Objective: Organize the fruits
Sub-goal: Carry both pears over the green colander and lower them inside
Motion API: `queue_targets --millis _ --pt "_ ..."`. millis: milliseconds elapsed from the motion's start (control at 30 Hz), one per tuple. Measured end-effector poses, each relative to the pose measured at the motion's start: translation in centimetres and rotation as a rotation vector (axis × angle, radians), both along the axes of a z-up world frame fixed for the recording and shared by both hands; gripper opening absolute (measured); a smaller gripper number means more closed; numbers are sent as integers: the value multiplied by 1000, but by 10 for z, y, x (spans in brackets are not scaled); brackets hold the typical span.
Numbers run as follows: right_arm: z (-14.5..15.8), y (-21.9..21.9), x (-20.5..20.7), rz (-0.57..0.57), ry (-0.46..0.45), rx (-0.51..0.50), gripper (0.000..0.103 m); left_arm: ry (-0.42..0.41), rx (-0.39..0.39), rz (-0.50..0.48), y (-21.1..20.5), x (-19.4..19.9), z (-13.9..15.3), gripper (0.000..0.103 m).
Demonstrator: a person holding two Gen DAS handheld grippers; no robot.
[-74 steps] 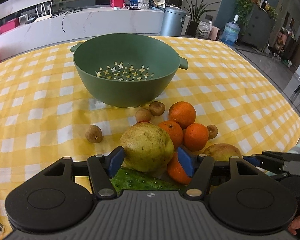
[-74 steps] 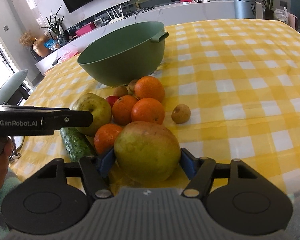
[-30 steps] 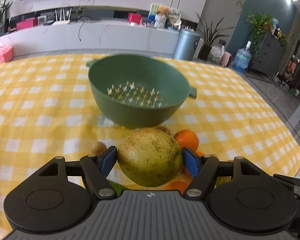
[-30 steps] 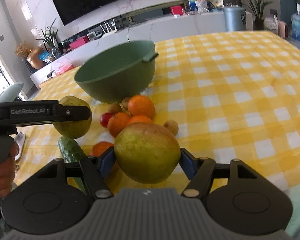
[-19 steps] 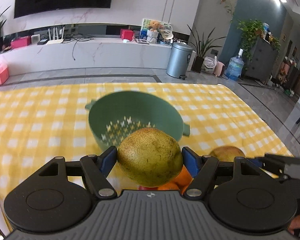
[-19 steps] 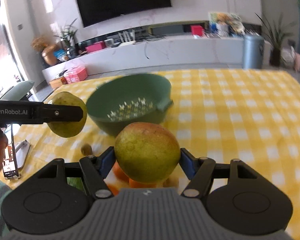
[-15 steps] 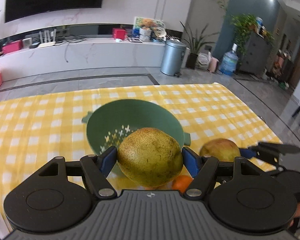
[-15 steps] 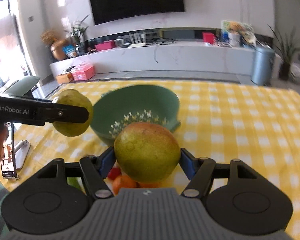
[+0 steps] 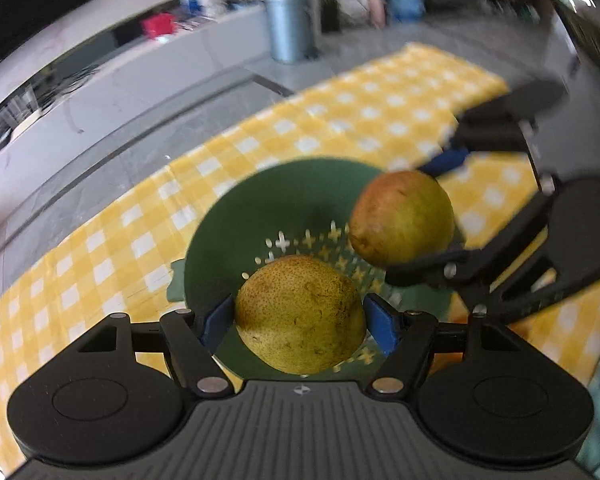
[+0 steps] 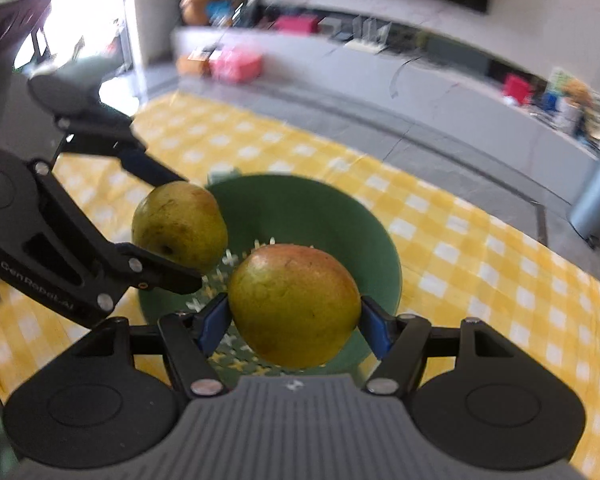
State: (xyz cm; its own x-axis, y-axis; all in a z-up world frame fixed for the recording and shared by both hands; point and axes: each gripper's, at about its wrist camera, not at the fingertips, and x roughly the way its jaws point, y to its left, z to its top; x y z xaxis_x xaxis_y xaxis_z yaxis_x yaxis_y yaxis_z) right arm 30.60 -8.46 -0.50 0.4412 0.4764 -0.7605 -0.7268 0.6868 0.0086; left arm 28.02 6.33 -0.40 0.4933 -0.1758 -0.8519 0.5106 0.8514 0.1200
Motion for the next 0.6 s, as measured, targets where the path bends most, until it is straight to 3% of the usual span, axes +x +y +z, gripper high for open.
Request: queue_targets --millis 167,367,433,600 --pt "-13 22 13 175 2 -116 66 56 110 -99 -5 9 -27 81" --pt "-30 46 24 326 28 -228 66 87 170 -152 -9 13 -39 81" --pt "-36 52 26 354 39 -265 66 96 177 -159 -10 15 -39 81" --pt "-39 55 34 375 106 -244 66 167 150 -154 -9 28 -43 82"
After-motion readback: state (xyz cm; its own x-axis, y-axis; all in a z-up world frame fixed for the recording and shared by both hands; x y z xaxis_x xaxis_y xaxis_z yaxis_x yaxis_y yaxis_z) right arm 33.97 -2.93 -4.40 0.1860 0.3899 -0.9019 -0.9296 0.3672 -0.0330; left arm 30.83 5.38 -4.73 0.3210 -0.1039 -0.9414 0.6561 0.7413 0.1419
